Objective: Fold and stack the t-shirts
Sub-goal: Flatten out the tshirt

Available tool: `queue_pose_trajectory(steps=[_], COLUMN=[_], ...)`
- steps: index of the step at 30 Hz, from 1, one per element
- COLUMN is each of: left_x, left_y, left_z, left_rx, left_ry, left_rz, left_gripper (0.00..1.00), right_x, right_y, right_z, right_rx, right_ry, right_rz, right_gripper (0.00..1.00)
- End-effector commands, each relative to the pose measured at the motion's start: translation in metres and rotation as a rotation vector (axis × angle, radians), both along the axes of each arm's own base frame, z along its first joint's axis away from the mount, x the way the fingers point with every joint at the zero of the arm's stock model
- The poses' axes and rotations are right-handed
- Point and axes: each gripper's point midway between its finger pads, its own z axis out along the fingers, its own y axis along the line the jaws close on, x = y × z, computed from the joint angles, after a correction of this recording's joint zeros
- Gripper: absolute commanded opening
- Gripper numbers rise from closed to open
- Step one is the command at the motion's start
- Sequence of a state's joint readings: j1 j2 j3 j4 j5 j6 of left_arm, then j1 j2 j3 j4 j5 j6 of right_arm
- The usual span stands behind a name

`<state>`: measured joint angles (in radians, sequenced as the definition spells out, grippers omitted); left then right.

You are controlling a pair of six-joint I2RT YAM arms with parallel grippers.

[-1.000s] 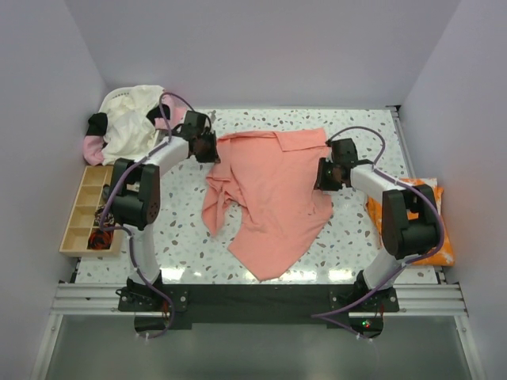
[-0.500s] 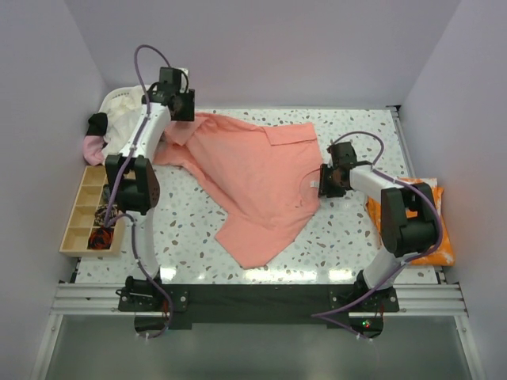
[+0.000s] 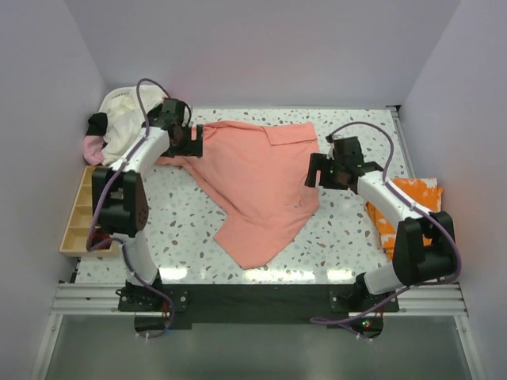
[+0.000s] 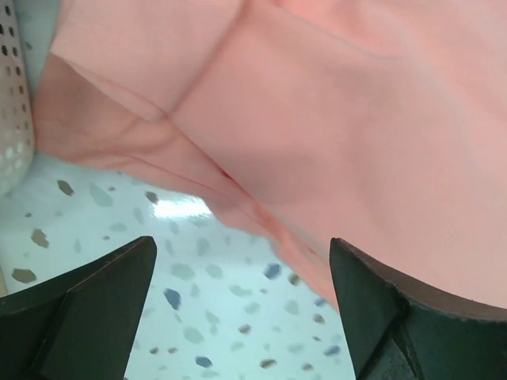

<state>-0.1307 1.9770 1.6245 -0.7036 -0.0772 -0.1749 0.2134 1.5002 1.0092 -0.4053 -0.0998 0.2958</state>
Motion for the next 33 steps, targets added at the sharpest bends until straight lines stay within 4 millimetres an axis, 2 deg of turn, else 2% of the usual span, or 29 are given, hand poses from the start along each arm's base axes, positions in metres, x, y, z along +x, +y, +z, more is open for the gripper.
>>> queue_pose_trajectory(steps=[1, 2, 7, 10, 17, 21, 22, 25, 29, 30, 33], left_x=[-0.015, -0.021, -0.043, -0.053, -0.061, -0.061, -0.062, -0.060, -0.056, -0.054, -0.050], left_y=[-0.052, -0.059, -0.058, -0.058, -0.062, -0.062, -0.063, -0.063, -0.073, -0.073, -0.075], left_z=[0.063, 0.060, 0.034, 0.020, 0.003, 0.000, -0.002, -0.003, 0.002, 0.007, 0.017], left_rx=[-0.194, -0.202, -0.185, -0.158, -0.140, -0.129, -0.125, -0.120, -0.160, -0.164, -0.167], left_ry=[-0.193, -0.189, -0.135, -0.091, -0.047, -0.035, -0.028, -0.022, -0.031, -0.039, -0.065], left_rz=[-0.080, -0.094, -0.082, -0.087, -0.118, -0.131, -0.134, -0.144, -0.171, -0.175, -0.184], left_gripper=[0.96, 0.96, 0.96, 0.95, 0.94, 0.94, 0.94, 0.94, 0.93, 0.93, 0.93], right_x=[-0.036, -0.041, -0.072, -0.085, -0.117, -0.134, -0.139, -0.140, -0.129, -0.120, -0.107], right_y=[0.032, 0.037, 0.070, 0.082, 0.084, 0.088, 0.095, 0.113, 0.144, 0.155, 0.170], right_z=[0.004, 0.006, -0.009, -0.019, -0.049, -0.053, -0.053, -0.051, -0.042, -0.035, -0.036], right_rx=[0.064, 0.074, 0.091, 0.060, -0.068, -0.103, -0.093, -0.073, -0.013, 0.016, 0.019], right_ry=[0.050, 0.049, 0.119, 0.155, 0.253, 0.270, 0.274, 0.228, 0.165, 0.131, 0.112], right_rz=[0.067, 0.081, 0.133, 0.135, 0.088, 0.072, 0.084, 0.141, 0.233, 0.249, 0.280], right_gripper=[0.82, 0.81, 0.79, 0.78, 0.73, 0.70, 0.70, 0.66, 0.65, 0.65, 0.66])
